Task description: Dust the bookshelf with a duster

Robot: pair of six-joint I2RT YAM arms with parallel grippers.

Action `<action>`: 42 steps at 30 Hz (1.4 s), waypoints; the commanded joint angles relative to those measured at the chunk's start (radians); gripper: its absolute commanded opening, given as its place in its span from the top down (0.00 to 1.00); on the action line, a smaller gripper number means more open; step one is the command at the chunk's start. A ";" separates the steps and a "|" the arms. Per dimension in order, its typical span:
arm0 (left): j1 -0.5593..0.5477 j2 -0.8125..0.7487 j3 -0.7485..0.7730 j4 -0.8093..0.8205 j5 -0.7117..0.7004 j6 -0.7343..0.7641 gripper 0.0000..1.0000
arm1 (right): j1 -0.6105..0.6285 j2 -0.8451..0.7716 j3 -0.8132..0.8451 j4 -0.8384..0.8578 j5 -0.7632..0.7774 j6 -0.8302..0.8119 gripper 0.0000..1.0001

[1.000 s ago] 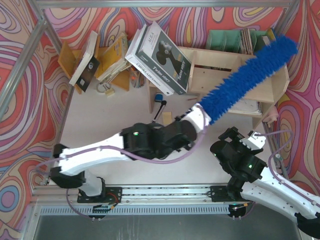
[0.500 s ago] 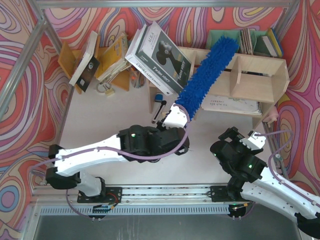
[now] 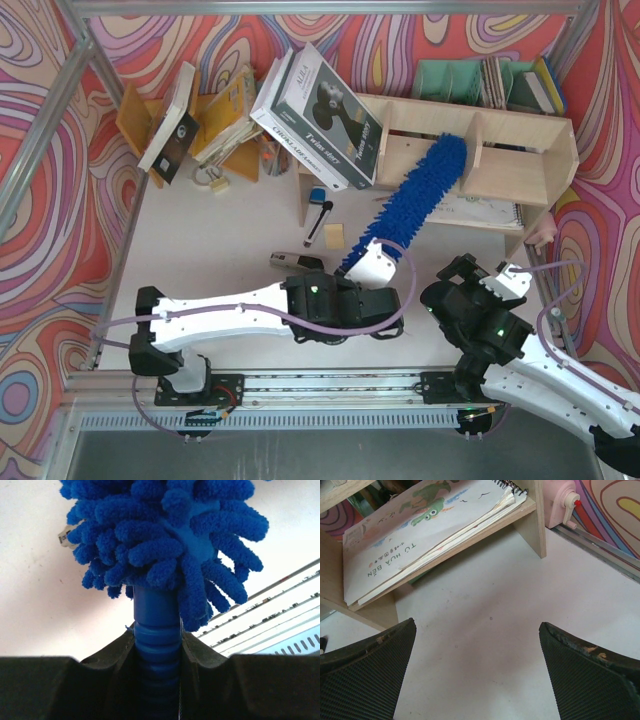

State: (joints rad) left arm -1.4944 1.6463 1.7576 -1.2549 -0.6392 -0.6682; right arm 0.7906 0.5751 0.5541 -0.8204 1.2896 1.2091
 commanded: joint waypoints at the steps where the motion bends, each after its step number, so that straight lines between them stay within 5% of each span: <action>1: -0.046 0.005 -0.002 0.043 -0.003 0.028 1.00 | -0.007 -0.010 -0.011 -0.002 0.030 0.019 0.01; 16: -0.069 -0.189 -0.213 0.347 -0.101 0.062 1.00 | -0.007 -0.012 -0.013 -0.002 0.028 0.021 0.01; 32: -0.047 -0.106 -0.315 0.316 0.021 -0.015 1.00 | -0.008 -0.019 -0.013 -0.002 0.024 0.021 0.01; 42: -0.037 -0.173 -0.312 0.294 -0.084 -0.046 1.00 | -0.007 -0.023 -0.015 -0.002 0.023 0.021 0.01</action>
State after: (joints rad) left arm -1.5398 1.5372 1.4586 -0.9463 -0.6472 -0.6857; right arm 0.7906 0.5636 0.5484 -0.8204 1.2892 1.2121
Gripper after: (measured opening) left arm 0.344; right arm 0.986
